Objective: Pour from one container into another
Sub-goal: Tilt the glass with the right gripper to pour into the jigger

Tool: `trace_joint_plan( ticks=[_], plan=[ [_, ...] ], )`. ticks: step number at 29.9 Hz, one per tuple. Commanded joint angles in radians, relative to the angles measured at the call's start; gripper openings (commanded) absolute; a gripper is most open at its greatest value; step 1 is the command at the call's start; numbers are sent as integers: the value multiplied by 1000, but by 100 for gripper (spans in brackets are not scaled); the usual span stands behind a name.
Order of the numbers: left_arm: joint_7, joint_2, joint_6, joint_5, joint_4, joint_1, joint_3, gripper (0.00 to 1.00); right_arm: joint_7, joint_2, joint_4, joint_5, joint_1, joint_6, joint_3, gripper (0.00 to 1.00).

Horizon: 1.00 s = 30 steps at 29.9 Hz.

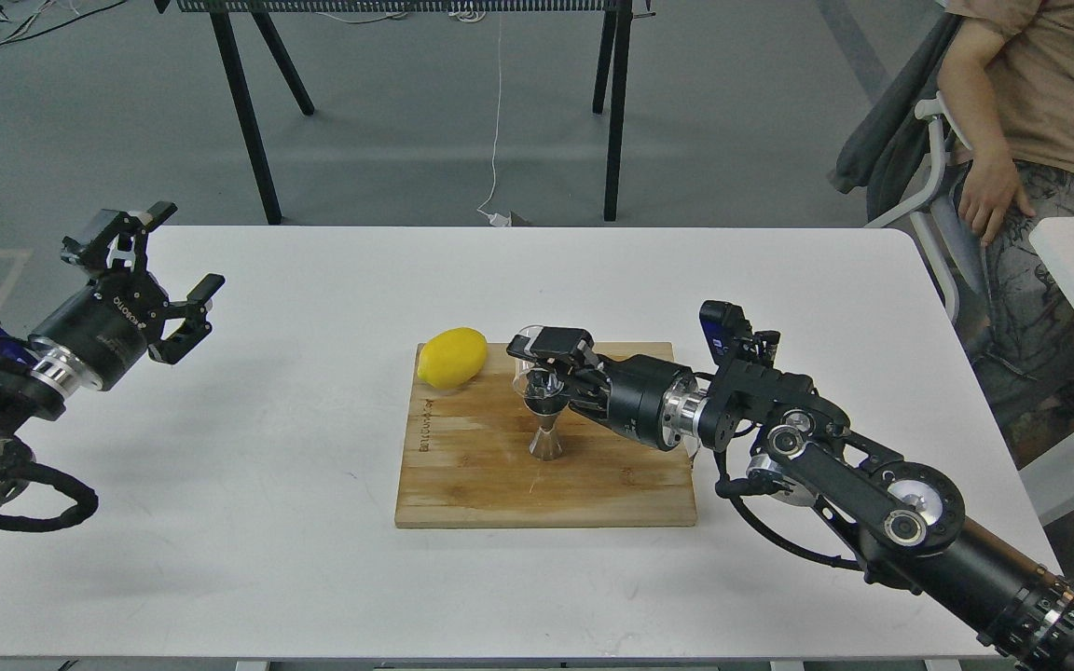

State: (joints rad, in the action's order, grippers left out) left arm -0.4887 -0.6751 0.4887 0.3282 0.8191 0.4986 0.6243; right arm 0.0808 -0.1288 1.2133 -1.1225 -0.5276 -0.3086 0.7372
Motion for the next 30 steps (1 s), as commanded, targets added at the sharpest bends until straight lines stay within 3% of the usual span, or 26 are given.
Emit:
trace_joint_plan(
  ticks=[1,30],
  plan=[
    [0,-1,0,0,0,0,0,98,-3,0,0,-5,0,0,-2,40],
    [0,-4,0,0,0,-2,0,98,-16,-5,0,-105,-23,9,-35,40]
  ],
)
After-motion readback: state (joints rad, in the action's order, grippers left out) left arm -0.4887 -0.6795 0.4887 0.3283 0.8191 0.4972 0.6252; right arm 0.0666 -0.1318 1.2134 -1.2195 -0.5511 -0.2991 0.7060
